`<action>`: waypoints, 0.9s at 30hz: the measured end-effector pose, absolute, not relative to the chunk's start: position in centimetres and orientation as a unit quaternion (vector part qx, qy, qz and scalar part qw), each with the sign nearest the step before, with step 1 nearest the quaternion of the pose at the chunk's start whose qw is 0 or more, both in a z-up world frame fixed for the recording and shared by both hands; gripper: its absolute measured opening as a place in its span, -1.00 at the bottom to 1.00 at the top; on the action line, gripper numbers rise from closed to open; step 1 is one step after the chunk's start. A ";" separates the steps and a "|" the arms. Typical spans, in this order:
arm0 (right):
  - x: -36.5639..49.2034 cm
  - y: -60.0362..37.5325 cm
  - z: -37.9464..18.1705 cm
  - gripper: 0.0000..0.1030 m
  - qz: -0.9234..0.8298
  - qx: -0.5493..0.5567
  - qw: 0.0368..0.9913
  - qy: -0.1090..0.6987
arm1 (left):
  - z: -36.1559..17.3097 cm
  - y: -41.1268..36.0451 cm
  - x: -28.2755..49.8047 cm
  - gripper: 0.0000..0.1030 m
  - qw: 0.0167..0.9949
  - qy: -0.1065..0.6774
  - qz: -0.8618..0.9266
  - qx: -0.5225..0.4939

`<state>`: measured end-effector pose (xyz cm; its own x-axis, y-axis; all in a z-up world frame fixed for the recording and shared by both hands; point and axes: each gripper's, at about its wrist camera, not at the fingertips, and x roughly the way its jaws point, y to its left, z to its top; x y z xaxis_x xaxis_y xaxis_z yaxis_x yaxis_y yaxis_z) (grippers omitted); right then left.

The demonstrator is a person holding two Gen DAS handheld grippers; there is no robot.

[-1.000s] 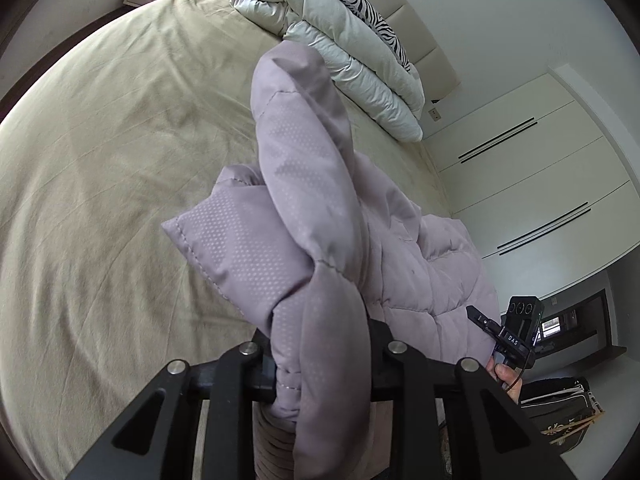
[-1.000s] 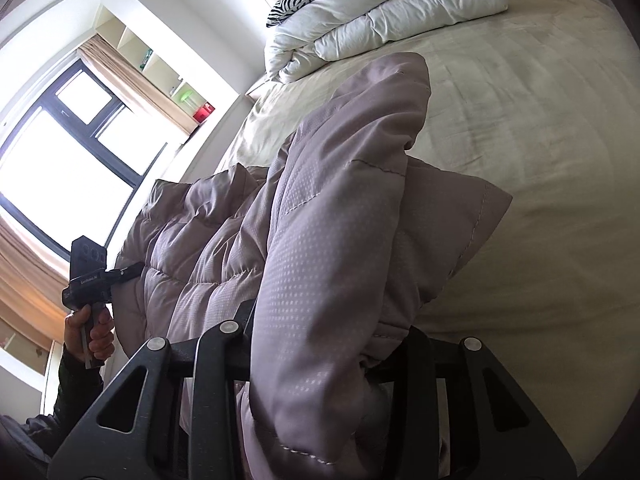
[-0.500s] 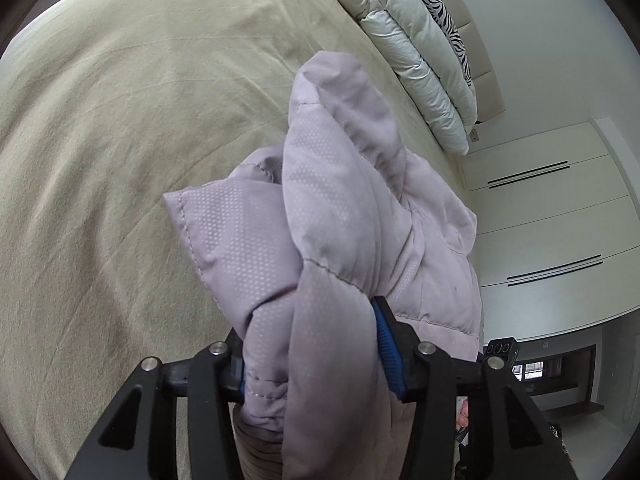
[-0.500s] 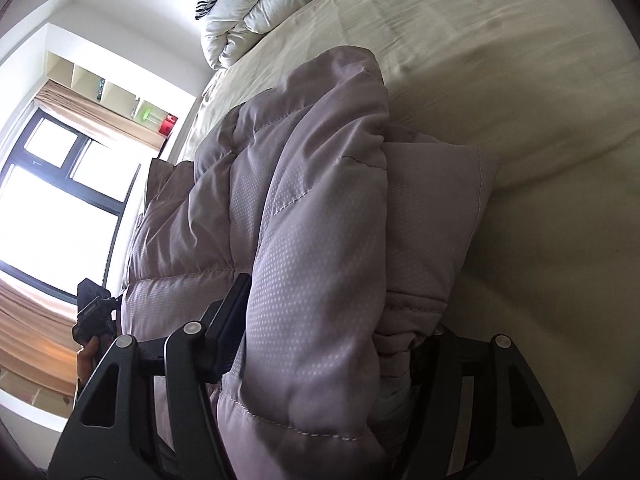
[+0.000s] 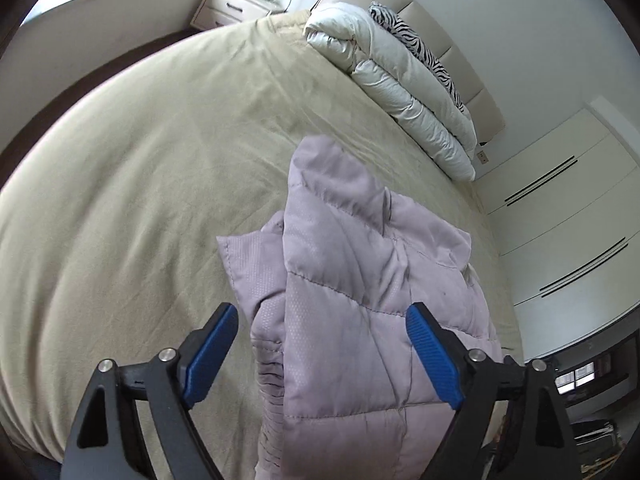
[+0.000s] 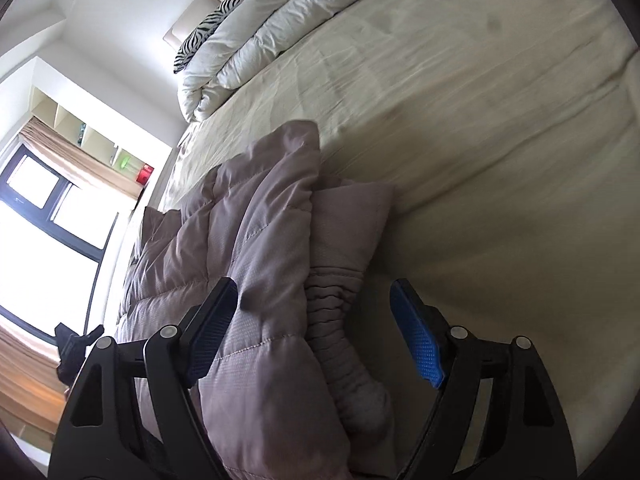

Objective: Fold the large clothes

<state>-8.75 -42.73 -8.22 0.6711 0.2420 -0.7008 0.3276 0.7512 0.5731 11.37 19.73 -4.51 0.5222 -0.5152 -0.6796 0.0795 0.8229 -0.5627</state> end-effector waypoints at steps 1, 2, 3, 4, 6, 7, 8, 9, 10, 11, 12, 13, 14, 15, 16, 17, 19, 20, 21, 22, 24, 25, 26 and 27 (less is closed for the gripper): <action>-9.5 -42.8 -7.3 0.52 -0.046 0.336 0.853 0.396 | -3.1 19.7 10.5 0.93 0.859 0.434 -0.167 -0.216; -10.3 -42.6 -6.1 0.52 -0.063 0.317 0.864 0.385 | -1.6 19.2 9.8 0.96 0.877 0.411 -0.157 -0.192; -11.0 -42.2 -4.8 0.52 -0.081 0.295 0.877 0.371 | -0.2 18.7 8.8 0.98 0.894 0.387 -0.148 -0.168; -11.2 -41.7 -3.2 0.52 -0.096 0.270 0.889 0.358 | 1.3 18.3 7.8 1.00 0.910 0.362 -0.138 -0.146; -11.9 -39.9 -0.3 0.52 -0.119 0.214 0.912 0.329 | 4.0 16.6 5.7 1.00 0.938 0.311 -0.122 -0.097; -12.2 -38.8 1.1 0.54 -0.126 0.188 0.923 0.313 | 5.5 15.4 4.8 1.00 0.949 0.288 -0.112 -0.068; -12.4 -37.6 2.4 0.65 -0.133 0.164 0.931 0.297 | 6.7 14.2 3.9 1.00 0.958 0.267 -0.101 -0.040; -12.4 -36.5 3.6 0.73 -0.141 0.144 0.938 0.283 | 7.8 12.8 3.2 1.00 0.964 0.251 -0.092 -0.014; -12.1 -35.5 4.9 0.89 -0.146 0.128 0.943 0.269 | 8.9 11.6 2.5 1.00 0.968 0.236 -0.084 0.008; -12.1 -34.5 6.0 0.97 -0.152 0.117 0.947 0.256 | 9.7 10.7 1.7 1.00 0.973 0.217 -0.074 0.020; -12.1 -33.4 7.1 0.98 -0.155 0.110 0.951 0.243 | 10.6 9.8 0.9 1.00 0.978 0.197 -0.060 0.027; -12.1 -32.6 8.4 0.98 -0.151 0.105 0.956 0.228 | 11.3 9.1 0.1 1.00 0.983 0.176 -0.045 0.036; -12.3 -31.8 9.5 0.99 -0.144 0.100 0.961 0.213 | 11.9 8.5 -0.7 1.00 0.986 0.157 -0.026 0.044; -12.4 -30.9 11.0 0.99 -0.138 0.094 0.966 0.198 | 12.5 7.9 -1.2 1.00 0.988 0.148 -0.006 0.050; -12.8 -30.0 12.1 0.99 -0.134 0.087 0.971 0.180 | 13.0 7.4 -1.4 1.00 0.987 0.150 0.004 0.051; -13.1 -29.2 13.1 1.00 -0.131 0.081 0.974 0.165 | 13.3 7.1 -1.4 1.00 0.986 0.159 -0.001 0.045; -13.4 -27.8 15.0 1.00 -0.115 0.078 0.977 0.162 | 13.8 6.6 -1.6 1.00 0.981 0.188 -0.030 0.021; -13.2 -27.3 15.6 1.00 -0.102 0.079 0.975 0.179 | 13.8 6.3 -1.5 1.00 0.979 0.201 -0.037 0.015; -13.0 -26.7 16.3 1.00 -0.089 0.082 0.973 0.199 | 13.7 5.9 -1.5 1.00 0.976 0.212 -0.038 0.014; -12.9 -26.2 16.9 1.00 -0.075 0.088 0.970 0.216 | 13.5 5.4 -1.7 1.00 0.974 0.223 -0.035 0.017; -13.1 -25.3 17.4 1.00 -0.059 0.111 0.964 0.234 | 12.7 4.6 -1.6 1.00 0.969 0.245 -0.032 0.022; -13.1 -24.8 17.5 1.00 -0.058 0.123 0.960 0.244 | 12.1 4.3 -1.8 1.00 0.966 0.257 -0.032 0.020; -13.2 -24.3 17.6 1.00 -0.059 0.127 0.956 0.258 | 11.5 4.1 -1.8 1.00 0.962 0.270 -0.035 0.018; -13.0 -23.6 17.4 1.00 -0.062 0.123 0.952 0.274 | 11.0 3.9 -1.8 1.00 0.958 0.284 -0.038 0.016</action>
